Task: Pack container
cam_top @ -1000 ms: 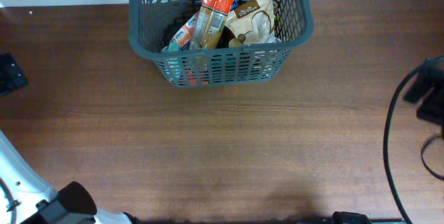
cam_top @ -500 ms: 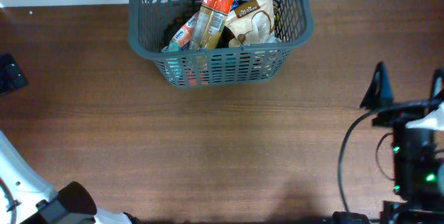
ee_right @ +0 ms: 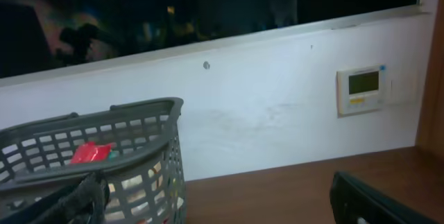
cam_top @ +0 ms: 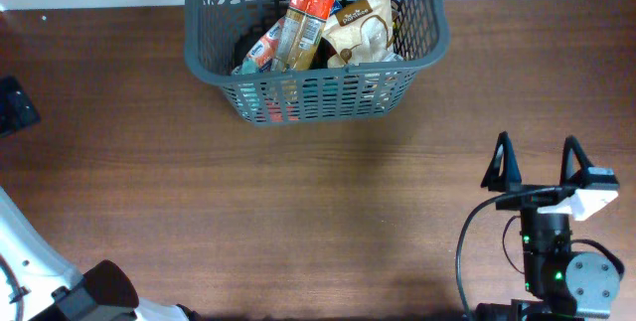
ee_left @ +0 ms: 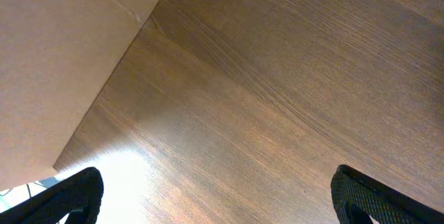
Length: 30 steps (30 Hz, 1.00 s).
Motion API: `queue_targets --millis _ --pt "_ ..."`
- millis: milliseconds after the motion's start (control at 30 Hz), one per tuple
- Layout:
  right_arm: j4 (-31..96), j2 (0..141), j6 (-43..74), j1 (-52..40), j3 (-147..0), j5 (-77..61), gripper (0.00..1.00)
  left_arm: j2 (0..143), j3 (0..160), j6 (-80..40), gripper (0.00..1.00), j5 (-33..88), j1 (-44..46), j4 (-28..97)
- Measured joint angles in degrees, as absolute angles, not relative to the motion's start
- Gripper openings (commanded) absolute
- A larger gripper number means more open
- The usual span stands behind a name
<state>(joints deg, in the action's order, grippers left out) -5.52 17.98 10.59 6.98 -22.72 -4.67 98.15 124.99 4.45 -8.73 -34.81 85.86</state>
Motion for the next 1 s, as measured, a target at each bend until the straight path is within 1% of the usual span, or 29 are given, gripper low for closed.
queue_targets --millis 300,1000 --pt "-7.7 11.6 10.8 6.3 -16.1 -4.6 0.99 98.1 125.0 4.5 0.99 -8.7 -34.8 85.9" --pt "-8.2 5.3 10.8 3.9 -9.6 -4.6 0.99 98.1 125.0 4.4 0.99 -8.7 -34.8 85.9"
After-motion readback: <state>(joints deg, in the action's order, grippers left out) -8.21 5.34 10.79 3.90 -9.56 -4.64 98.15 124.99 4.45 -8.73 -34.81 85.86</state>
